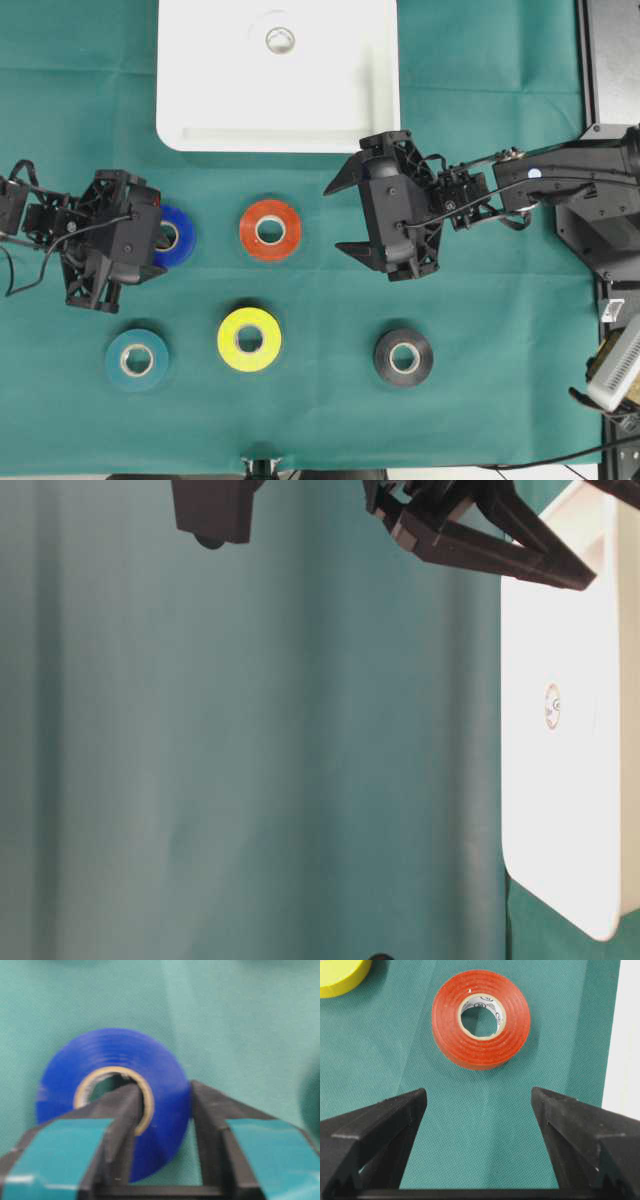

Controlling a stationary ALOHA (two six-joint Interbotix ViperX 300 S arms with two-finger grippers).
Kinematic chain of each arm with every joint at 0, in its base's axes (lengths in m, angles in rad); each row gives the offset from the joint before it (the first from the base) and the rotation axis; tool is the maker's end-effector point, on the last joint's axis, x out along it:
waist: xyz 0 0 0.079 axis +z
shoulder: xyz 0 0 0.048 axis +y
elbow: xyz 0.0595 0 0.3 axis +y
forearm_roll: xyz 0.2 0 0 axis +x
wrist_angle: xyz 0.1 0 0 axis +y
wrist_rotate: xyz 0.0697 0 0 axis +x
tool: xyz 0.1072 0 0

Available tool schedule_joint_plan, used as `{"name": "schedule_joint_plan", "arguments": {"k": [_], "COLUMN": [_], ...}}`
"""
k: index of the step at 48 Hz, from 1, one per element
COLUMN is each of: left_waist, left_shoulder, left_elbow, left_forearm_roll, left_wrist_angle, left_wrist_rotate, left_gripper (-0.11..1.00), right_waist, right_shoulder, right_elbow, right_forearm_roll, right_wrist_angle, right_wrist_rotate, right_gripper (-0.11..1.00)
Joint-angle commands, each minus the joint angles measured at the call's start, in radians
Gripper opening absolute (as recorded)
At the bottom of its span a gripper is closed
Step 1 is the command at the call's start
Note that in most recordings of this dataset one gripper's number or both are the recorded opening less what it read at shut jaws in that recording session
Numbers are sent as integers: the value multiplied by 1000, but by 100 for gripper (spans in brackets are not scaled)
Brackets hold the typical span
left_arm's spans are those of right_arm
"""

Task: Put the tape alternately from left to right into the white case.
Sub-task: 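Lower the left gripper and grip the blue roll's inner rim, then lift the blue roll and carry it into the white tray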

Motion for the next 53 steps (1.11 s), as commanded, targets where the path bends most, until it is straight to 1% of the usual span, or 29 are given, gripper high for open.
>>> {"name": "schedule_joint_plan", "arguments": {"k": [1,22,33,46,53], "left_waist": [-2,-3,-14,-21,-15], "left_shoulder": [-14,-34,-103,-209,-236], "left_elbow": [-9,-11,-20,-49,-52], "left_forearm_roll": [0,0,0,2,3], "left_wrist_angle": [2,5,21,133,172], "left_wrist_rotate": [0,0,2,3,6], "left_gripper": [27,27,27,27,27], "right_waist": [3,3,3,3,3], "right_shoulder": [-11,-11,-11,-11,-11], "right_elbow": [-15,-12,-14,-14,-12], "right_forearm_roll": [2,2,2,2,2], "right_wrist_angle": [-9,-9,-9,-8,-9], "right_wrist_rotate": [2,2,2,2,2], "right_gripper": [83,83,83,83,83]}}
